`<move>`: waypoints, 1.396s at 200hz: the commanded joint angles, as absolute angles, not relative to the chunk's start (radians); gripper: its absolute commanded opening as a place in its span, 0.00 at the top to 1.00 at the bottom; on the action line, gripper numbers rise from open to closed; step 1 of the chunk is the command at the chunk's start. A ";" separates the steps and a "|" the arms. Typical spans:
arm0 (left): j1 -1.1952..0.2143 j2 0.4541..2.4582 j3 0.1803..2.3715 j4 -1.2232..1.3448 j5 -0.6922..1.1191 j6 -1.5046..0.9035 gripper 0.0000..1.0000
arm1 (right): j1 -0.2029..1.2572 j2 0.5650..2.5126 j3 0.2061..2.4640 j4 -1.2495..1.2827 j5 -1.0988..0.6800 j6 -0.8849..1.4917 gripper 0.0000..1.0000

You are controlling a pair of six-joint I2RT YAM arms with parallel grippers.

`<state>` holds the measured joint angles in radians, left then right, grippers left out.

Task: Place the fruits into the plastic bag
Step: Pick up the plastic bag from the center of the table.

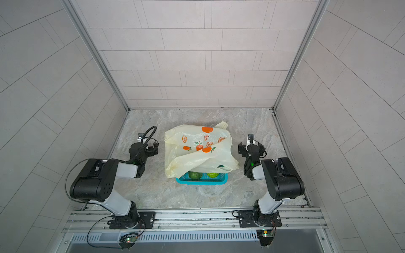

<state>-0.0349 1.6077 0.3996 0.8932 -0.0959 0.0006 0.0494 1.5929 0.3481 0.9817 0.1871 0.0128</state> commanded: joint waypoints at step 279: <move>-0.042 1.315 0.913 -0.133 -0.287 -0.311 0.00 | 0.038 1.192 0.511 0.346 0.410 0.341 0.41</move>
<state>-0.0353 1.3842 0.8059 0.2192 -0.2085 -0.1162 0.0368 1.2968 0.4160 0.6689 0.2474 0.1081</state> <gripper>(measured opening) 0.999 0.577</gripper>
